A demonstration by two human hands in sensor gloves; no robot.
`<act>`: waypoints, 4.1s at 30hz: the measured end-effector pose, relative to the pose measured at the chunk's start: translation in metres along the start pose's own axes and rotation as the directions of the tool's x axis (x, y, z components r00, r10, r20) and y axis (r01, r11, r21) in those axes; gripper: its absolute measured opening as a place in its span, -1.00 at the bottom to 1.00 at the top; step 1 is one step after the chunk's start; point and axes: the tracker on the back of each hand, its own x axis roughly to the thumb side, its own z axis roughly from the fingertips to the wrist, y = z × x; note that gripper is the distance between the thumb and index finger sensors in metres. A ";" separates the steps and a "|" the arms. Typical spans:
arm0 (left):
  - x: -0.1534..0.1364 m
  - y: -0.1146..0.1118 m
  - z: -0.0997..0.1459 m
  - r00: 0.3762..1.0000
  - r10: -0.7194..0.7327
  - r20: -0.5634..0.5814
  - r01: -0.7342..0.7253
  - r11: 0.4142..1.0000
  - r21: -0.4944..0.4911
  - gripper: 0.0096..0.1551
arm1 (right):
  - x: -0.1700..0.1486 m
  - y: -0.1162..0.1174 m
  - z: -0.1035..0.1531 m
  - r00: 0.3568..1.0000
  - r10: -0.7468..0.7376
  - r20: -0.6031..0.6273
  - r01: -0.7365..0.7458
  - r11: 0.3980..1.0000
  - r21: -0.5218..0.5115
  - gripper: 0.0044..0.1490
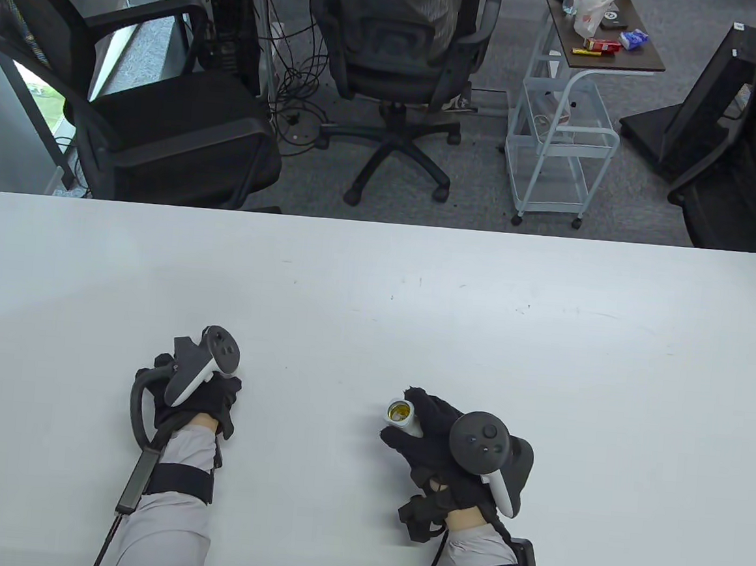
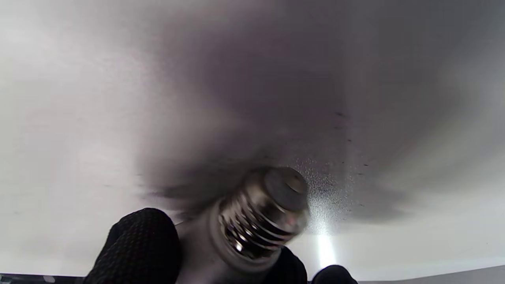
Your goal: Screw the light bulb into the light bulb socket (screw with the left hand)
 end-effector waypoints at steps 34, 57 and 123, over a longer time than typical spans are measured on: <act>0.034 -0.021 0.115 -0.183 0.875 0.449 -0.646 0.237 -0.725 0.08 | 0.032 0.049 0.018 0.947 -0.259 0.189 0.149 0.877 0.456 -0.16; 0.030 -0.025 0.111 -0.186 0.894 0.408 -0.625 0.213 -0.751 -0.09 | 0.030 0.052 0.018 0.950 -0.225 0.216 0.093 0.865 0.492 -0.21; 0.033 -0.036 0.104 -0.195 0.932 0.305 -0.479 0.180 -0.859 -0.03 | 0.014 0.053 0.012 0.962 -0.251 0.107 0.152 0.819 0.553 -0.20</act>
